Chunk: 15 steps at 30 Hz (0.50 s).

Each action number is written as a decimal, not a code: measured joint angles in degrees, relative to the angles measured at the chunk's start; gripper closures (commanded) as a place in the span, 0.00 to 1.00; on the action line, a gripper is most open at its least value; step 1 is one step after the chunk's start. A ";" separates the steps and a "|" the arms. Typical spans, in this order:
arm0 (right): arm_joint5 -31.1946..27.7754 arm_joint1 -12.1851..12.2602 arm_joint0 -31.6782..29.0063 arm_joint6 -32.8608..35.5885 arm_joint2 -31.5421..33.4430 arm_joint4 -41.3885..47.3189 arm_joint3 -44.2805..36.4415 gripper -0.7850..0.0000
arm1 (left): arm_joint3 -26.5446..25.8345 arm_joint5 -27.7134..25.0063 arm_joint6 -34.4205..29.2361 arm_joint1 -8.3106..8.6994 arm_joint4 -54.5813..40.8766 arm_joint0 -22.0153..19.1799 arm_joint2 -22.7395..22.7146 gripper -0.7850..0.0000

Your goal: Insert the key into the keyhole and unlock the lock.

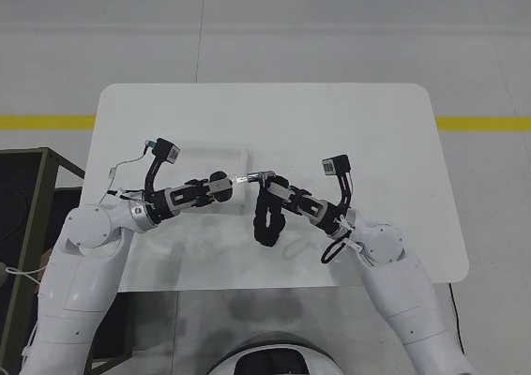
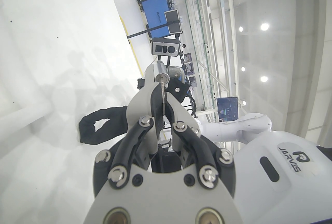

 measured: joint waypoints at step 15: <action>2.82 0.90 -1.58 -1.66 0.73 -2.27 -3.68 1.00 | -6.92 -26.54 15.43 0.26 31.96 2.55 -0.38 1.00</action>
